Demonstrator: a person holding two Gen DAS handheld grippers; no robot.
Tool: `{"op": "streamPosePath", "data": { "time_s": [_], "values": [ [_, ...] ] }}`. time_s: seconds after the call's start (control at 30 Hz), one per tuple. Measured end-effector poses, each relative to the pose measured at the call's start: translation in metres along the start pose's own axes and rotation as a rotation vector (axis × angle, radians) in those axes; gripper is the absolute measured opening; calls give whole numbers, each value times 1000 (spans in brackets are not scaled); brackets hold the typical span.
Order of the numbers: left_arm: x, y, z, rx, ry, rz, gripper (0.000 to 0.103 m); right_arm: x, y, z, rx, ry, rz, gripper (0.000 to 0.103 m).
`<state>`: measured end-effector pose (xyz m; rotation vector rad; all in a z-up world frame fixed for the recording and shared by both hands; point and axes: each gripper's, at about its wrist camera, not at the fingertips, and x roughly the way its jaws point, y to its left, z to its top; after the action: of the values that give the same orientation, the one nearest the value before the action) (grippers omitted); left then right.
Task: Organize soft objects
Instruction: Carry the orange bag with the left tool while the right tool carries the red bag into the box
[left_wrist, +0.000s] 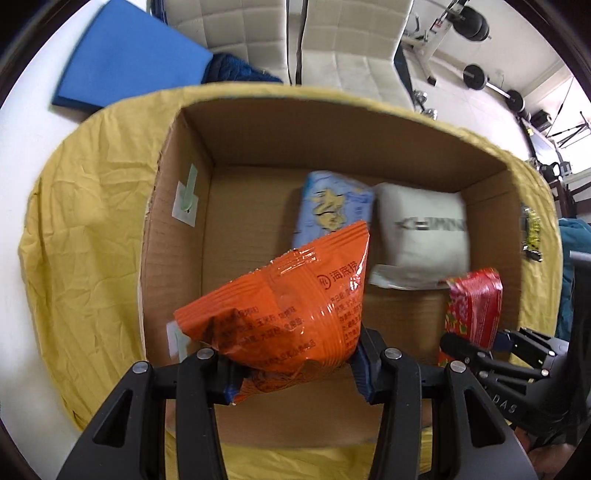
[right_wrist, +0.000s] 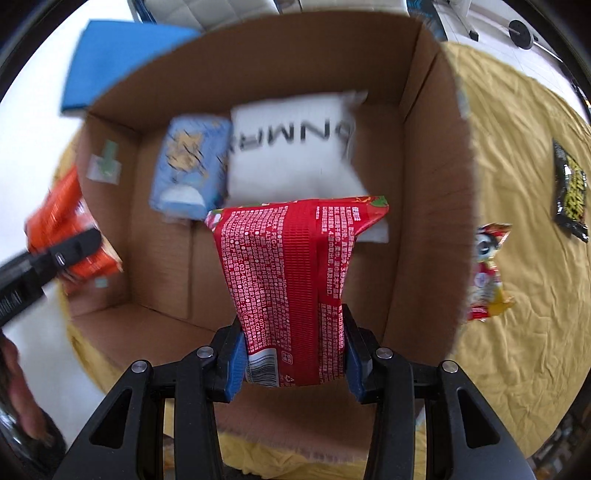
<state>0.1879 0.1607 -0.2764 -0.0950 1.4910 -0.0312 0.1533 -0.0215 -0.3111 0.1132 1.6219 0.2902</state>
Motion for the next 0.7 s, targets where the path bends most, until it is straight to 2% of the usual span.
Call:
{"op": "streamPosePath", "data": {
  "time_s": [0.4, 0.7],
  "values": [
    [58, 21, 62, 57, 93, 52, 45, 38, 9, 12, -8, 45, -76, 46],
    [67, 16, 70, 74, 128, 64, 46, 52, 21, 18, -1, 58, -89, 47]
  ]
}}
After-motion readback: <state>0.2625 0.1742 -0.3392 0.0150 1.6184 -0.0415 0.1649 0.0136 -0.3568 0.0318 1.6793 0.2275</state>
